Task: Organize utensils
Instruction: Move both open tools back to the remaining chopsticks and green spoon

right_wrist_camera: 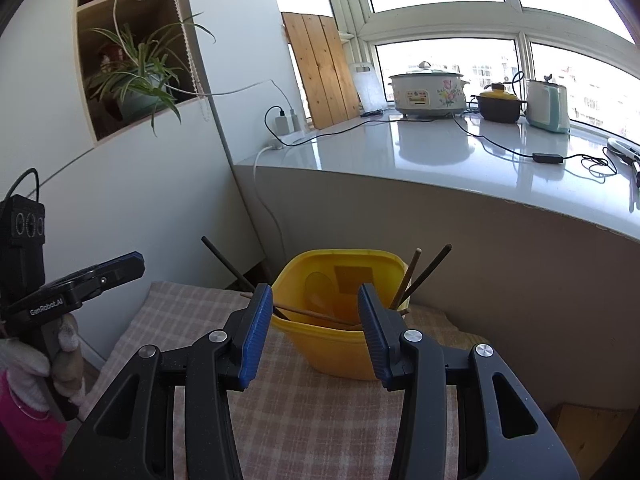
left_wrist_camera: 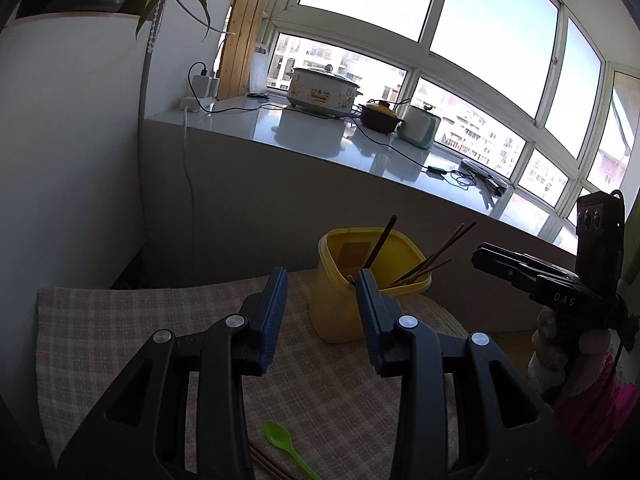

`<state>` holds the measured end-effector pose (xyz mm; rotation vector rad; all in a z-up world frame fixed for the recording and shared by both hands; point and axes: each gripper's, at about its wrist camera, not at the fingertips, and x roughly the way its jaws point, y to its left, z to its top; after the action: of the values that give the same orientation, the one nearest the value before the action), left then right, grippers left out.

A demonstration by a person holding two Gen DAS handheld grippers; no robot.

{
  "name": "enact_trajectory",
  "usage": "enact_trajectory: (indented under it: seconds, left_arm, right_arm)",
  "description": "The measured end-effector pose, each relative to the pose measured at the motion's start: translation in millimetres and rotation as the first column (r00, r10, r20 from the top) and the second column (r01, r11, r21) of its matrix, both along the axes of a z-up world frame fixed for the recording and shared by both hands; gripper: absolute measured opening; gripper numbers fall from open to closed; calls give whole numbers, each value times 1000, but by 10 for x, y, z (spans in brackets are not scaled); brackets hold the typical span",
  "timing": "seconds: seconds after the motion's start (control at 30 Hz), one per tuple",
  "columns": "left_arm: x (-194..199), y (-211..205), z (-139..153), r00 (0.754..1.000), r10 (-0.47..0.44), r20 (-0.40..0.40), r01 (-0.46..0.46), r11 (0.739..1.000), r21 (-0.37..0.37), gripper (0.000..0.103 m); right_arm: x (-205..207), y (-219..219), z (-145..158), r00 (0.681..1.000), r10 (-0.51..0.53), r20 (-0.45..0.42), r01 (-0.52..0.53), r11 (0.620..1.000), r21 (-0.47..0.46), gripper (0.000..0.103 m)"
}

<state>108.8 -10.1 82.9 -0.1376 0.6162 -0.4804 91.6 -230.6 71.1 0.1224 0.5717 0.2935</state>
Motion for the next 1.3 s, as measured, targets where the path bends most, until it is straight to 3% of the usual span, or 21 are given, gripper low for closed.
enact_trajectory:
  seconds: [0.27, 0.4, 0.67, 1.0, 1.3]
  left_arm:
    - [-185, 242, -550, 987, 65, -145, -51, 994, 98, 34]
    - [-295, 322, -837, 972, 78, -220, -58, 994, 96, 34]
    - [-507, 385, -1313, 937, 89, -338, -74, 996, 57, 35]
    - [-606, 402, -1598, 910, 110, -400, -85, 993, 80, 34]
    - [-541, 245, -1766, 898, 118, -424, -62, 988, 143, 34]
  right_arm:
    - [-183, 280, -185, 998, 68, -10, -69, 996, -64, 45]
    - [-257, 417, -297, 996, 94, -8, -94, 990, -108, 54]
    - [-265, 621, -758, 980, 143, -137, -158, 981, -112, 54]
    - [-244, 797, -1255, 939, 185, -290, -225, 968, -113, 54]
    - [-272, 920, -1450, 911, 213, -352, -265, 959, -104, 54]
